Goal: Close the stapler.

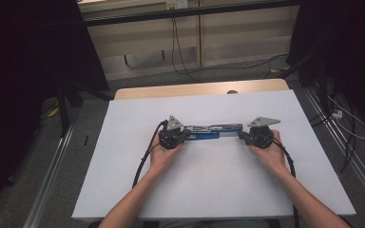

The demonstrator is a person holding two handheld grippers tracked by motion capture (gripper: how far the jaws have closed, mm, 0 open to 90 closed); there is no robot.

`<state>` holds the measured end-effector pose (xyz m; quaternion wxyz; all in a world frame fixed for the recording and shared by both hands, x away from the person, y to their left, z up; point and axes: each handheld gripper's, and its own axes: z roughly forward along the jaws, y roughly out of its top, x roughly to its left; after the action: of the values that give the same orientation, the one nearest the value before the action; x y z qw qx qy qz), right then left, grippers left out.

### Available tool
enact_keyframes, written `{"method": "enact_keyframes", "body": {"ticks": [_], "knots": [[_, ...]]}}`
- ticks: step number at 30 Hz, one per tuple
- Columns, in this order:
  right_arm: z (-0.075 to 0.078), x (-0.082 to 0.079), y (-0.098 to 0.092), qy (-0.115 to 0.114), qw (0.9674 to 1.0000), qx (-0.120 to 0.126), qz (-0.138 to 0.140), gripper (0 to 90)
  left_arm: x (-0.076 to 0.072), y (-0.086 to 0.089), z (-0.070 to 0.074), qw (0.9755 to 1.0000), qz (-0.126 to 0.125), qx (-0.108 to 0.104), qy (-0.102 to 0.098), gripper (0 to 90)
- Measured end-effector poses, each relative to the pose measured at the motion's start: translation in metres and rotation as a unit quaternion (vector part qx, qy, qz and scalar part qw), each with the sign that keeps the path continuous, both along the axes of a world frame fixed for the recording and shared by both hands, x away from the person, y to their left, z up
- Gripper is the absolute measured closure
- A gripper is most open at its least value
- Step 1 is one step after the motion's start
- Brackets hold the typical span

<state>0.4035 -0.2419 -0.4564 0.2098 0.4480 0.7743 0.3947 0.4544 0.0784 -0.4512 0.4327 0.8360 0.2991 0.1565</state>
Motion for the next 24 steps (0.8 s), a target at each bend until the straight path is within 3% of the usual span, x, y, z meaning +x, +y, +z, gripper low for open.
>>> {"method": "enact_keyframes", "body": {"ticks": [4, 15, 17, 21, 24], "knots": [[0.000, 0.002, -0.001, 0.014, 0.9998, 0.004, -0.010, 90.0, 0.000, -0.001, 0.000, 1.0000, 0.003, 0.001, 0.003, 90.0], [0.001, 0.009, 0.003, 0.057, 0.9981, -0.021, -0.007, 90.0, 0.001, 0.001, 0.000, 0.9999, 0.002, -0.007, 0.008, 90.0], [0.002, 0.009, 0.005, 0.060, 0.9978, -0.028, -0.008, 90.0, 0.001, 0.000, 0.000, 0.9999, 0.005, -0.006, 0.010, 90.0], [-0.001, 0.010, 0.002, 0.061, 0.9980, -0.001, -0.018, 90.0, 0.002, 0.001, 0.000, 0.9998, 0.004, -0.010, 0.014, 90.0], [-0.001, 0.011, 0.003, 0.056, 0.9982, -0.007, -0.017, 90.0, 0.001, 0.001, 0.000, 0.9999, 0.003, -0.005, 0.010, 90.0]]}}
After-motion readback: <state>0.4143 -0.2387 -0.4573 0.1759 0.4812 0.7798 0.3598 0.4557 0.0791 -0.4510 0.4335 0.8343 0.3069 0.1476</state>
